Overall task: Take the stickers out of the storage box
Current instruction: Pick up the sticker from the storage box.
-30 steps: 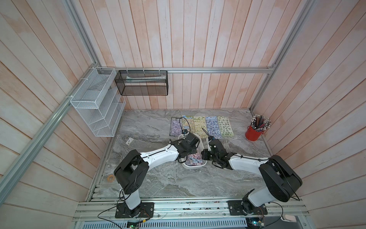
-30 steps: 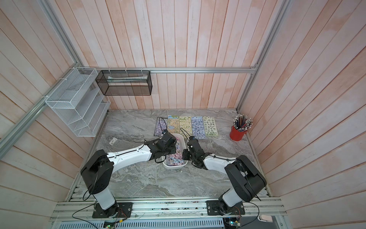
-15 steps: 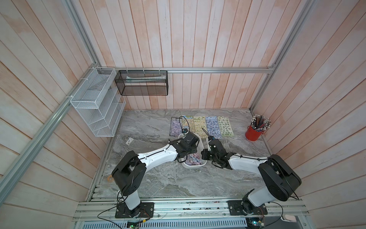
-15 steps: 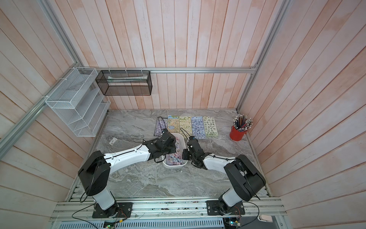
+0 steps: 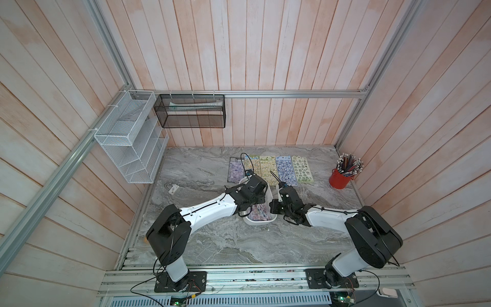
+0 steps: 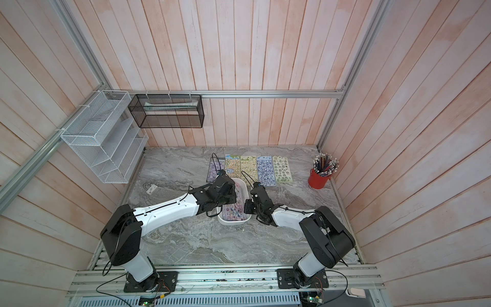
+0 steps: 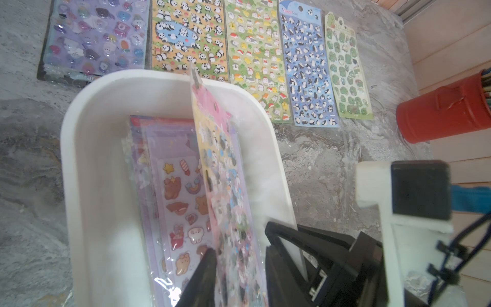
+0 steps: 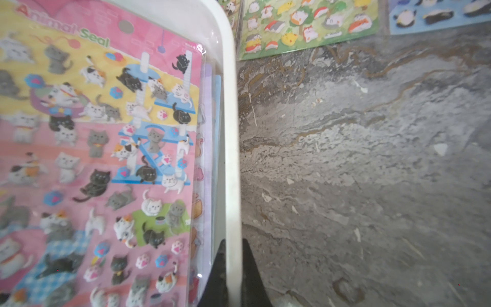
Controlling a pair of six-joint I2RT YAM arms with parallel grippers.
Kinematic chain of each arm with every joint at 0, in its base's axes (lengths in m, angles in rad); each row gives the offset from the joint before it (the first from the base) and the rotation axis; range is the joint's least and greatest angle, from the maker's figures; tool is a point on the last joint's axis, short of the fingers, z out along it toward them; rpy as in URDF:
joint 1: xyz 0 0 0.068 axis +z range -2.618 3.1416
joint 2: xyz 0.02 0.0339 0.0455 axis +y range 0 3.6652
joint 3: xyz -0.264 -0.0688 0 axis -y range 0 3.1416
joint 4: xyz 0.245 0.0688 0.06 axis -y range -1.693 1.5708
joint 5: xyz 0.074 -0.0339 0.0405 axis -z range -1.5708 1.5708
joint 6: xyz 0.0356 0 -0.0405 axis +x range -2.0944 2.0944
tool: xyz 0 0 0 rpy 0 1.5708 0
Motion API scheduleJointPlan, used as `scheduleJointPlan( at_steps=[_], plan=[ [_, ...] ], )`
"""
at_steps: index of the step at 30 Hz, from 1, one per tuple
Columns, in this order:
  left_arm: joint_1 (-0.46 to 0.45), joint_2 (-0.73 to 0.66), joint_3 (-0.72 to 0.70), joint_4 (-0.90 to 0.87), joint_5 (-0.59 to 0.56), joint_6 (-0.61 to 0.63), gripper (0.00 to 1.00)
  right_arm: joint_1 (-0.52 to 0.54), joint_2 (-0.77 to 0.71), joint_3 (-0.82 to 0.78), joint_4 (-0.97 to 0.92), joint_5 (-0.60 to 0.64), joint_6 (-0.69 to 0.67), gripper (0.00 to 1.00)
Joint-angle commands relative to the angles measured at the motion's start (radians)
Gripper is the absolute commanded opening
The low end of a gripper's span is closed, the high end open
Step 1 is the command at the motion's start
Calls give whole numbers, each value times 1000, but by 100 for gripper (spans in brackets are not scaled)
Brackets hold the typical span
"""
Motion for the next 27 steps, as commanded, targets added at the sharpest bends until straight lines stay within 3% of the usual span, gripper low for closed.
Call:
scheduleJointPlan(
  at_steps=[1,10,18,27],
  plan=[
    [4,31,10,13,23,6,28,-1,28,7,-44,-4,-3,0],
    [14,39,27,23,42,17,1,0,26,-6,-37,-8,1,0],
    [79,-64,34,26,106,82,0,1,-3,-11,-51,-7,-4,0],
    [337,-210,15,89,440,318,0,0,-84,-3,-104,-3,-32,0]
  ],
)
